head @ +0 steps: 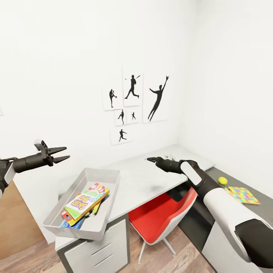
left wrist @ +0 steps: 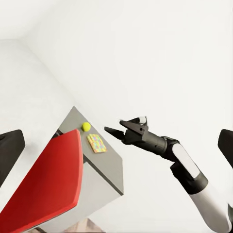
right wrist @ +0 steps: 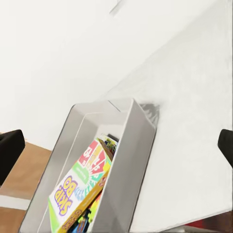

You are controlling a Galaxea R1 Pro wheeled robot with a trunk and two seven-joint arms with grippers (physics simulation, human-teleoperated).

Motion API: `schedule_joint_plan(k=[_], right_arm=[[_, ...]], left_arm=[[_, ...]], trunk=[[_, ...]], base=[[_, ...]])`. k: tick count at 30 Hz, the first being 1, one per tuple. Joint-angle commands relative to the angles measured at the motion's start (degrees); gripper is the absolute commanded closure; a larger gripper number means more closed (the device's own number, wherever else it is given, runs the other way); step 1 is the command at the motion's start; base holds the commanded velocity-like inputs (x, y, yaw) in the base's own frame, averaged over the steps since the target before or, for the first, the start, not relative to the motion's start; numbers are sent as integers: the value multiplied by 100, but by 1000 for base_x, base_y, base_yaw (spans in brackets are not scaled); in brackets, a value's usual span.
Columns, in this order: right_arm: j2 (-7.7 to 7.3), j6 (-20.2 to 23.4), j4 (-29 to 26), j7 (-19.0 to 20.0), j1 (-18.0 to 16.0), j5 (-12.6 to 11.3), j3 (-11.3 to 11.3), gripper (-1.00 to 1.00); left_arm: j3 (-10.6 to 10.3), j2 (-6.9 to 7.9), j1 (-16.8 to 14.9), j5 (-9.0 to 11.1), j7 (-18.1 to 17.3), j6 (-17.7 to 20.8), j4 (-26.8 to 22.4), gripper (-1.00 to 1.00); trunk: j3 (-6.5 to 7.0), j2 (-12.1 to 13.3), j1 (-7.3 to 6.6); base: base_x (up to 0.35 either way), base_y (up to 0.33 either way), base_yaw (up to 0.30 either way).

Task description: Put all the toys in the child's room - the three board games (two on the bed and one on the table), the two jigsaw puzzles on the table, and the tennis ball on the table - inside the toy box on the table in the child's room.

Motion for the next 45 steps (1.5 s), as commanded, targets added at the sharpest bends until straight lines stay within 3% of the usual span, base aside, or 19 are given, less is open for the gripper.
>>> schedule_joint_plan(k=[1, 14, 26, 35, 45], right_arm=[[-3, 1, 2, 18, -6, 7, 21, -100], [1, -237, 25, -1, 30, 5, 26, -100], [9, -249, 29, -24, 47, 198, 46, -100], [13, -250, 29, -38, 47, 201, 54, -100], [5, -365, 29, -33, 47, 209, 56, -100]], left_arm=[[4, 2, -2, -9, -26, 61, -1, -100], [5, 16, 3, -2, -26, 54, -1, -100], [9, 19, 32, -1, -26, 56, -1, -100], [280, 28, 63, -8, -26, 53, -1, -100], [336, 28, 85, -9, -26, 53, -9, -100]], trunk=[[-2, -8, 3], [33, -8, 3], [34, -8, 3], [76, -8, 3], [113, -8, 3]], base=[[-36, 13, -249], [-58, 27, -123], [-20, 29, -1], [-20, 53, -122], [-1, 3, -110]])
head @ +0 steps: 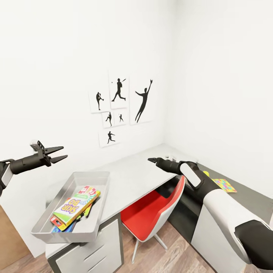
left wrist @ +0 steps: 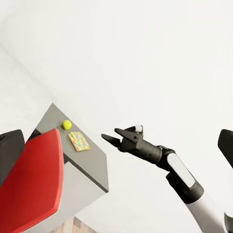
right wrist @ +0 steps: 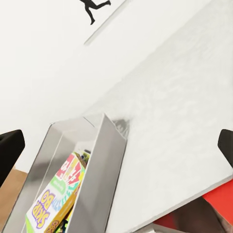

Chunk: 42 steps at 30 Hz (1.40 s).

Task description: Put all the toys in the child's room - the three board games (two on the bed and one on the table), the two jigsaw puzzles on the table, and the tennis ball on the table - inside the toy box on the table in the child's room.

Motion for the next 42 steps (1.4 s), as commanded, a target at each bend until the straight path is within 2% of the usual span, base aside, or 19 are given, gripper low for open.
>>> schedule_joint_plan(k=[1, 16, 42], right_arm=[[-6, -12, -1, 14, -3, -2, 20, -100], [-7, -47, -1, 8, -3, -9, 23, -100], [-6, -49, 171, 8, -3, -3, 20, -100]], left_arm=[[4, 0, -1, -12, -25, 61, 1, -100], [9, -1, -1, -12, -25, 53, -7, -100], [35, 0, 2, -12, -25, 43, -8, -100]], trunk=[[-2, -4, 2], [7, -4, 2], [180, -4, 2]], base=[[0, 0, -12], [-27, 19, -16], [-5, 6, -195]])
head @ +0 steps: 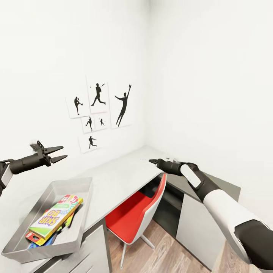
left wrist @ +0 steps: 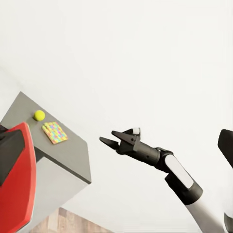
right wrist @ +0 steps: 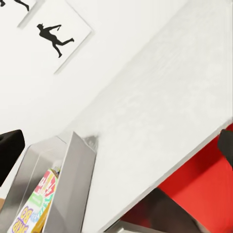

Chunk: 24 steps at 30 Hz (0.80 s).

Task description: Put all the toys in the child's room - the three board games (two on the bed and one on the table), the two jigsaw puzzles on the table, and the tennis ball on the table - inside the toy box on the table in the child's room.

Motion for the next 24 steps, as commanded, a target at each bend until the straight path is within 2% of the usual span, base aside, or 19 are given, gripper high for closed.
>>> schedule_joint_plan(k=[1, 17, 20, 24], right_arm=[[-5, 3, 4, 14, -4, -1, 22, -100], [-108, 3, 45, 57, 61, -8, 3, -100], [-182, 4, 42, 67, 119, -8, -4, -100], [-410, 8, 35, 80, 258, -15, -15, -100]], left_arm=[[5, 1, 1, -11, -26, 61, 0, -100], [5, 1, 1, -11, -26, 61, 0, -100], [5, -1, -1, -11, -26, 61, 0, -100], [5, -6, 0, -11, -26, 61, -5, -100]], trunk=[[4, -4, 3], [116, -4, 3], [136, -4, 3], [165, -4, 3]], base=[[0, 0, -203], [0, 0, -203], [0, 0, -203], [0, 0, -203]])
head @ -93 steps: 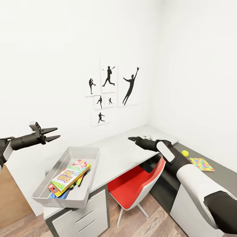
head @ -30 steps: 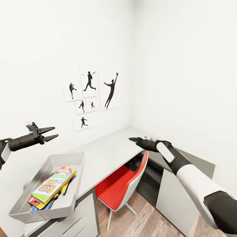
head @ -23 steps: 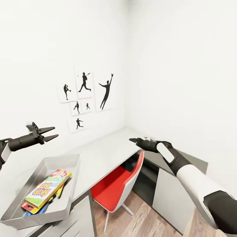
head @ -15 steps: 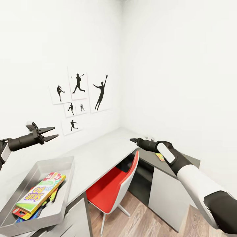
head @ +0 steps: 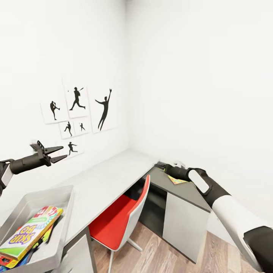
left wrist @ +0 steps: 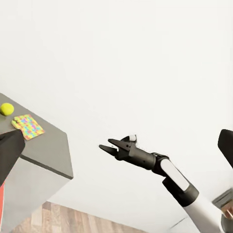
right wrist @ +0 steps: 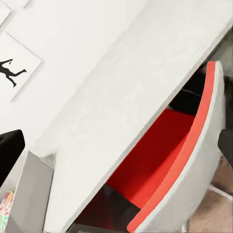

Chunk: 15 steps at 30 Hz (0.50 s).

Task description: Put all the toys in the child's room - the three board games (two on the bed and one on the table), the two jigsaw puzzles on the table, and the tennis ball on the table - inside the toy box on the table in the child's room.

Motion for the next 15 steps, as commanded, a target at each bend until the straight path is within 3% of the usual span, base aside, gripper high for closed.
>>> schedule_joint_plan(k=[1, 7, 11, 15], right_arm=[[-51, 2, 1, 15, 27, -10, 20, -100], [-411, -127, -29, 54, 351, -39, -3, -100], [-691, -367, -48, 343, 680, -59, -11, -100], [-838, -533, -53, 609, 1000, -63, -76, -100]], left_arm=[[5, 0, -2, -11, -26, 61, -1, -100], [5, -1, 2, -11, -26, 61, -7, -100], [5, -1, 1, -11, -26, 61, -11, -100], [-1, -14, 1, -11, -26, 57, -12, -100]], trunk=[[5, -4, 3], [49, -4, 3], [78, -4, 3], [108, -4, 3]], base=[[0, 0, -203], [0, 0, -200], [0, 0, -199], [0, 0, -198]])
